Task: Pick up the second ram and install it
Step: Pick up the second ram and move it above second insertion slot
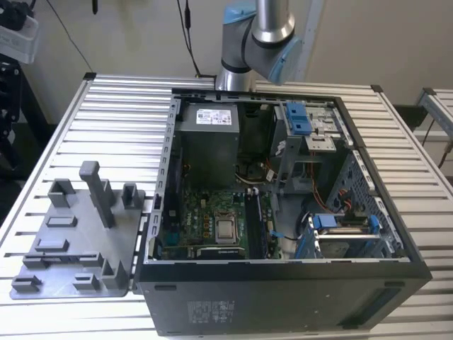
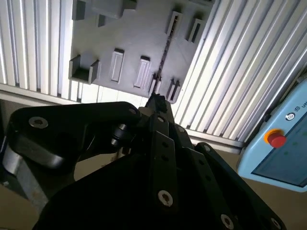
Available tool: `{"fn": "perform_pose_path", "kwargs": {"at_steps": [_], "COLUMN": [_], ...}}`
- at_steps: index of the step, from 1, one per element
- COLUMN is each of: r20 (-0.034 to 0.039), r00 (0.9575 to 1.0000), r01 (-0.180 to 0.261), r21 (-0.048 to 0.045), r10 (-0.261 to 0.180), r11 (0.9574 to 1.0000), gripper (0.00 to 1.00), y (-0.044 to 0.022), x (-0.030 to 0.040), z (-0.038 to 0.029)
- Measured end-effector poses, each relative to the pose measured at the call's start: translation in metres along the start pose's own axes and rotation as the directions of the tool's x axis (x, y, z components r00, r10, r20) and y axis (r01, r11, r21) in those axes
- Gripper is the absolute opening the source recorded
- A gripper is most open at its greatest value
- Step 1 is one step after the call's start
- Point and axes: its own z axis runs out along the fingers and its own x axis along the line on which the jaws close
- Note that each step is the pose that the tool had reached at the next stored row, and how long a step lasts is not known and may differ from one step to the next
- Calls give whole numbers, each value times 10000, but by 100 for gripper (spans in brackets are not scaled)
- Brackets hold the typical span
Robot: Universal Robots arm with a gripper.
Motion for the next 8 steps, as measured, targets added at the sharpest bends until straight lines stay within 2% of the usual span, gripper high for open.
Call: {"fn": "perform_pose_path", "kwargs": {"at_steps": [4,7,8], "r20": [1,0,1], "r00": [10000,10000,10000], "r01": [5,9,10], "r21": [0,0,0], "r10": [-5,-9,-10], "r11": [10000,10000,10000], "gripper": [12,30,30], "y": [0,0,0], "x": [0,0,0], "z": [0,0,0]}}
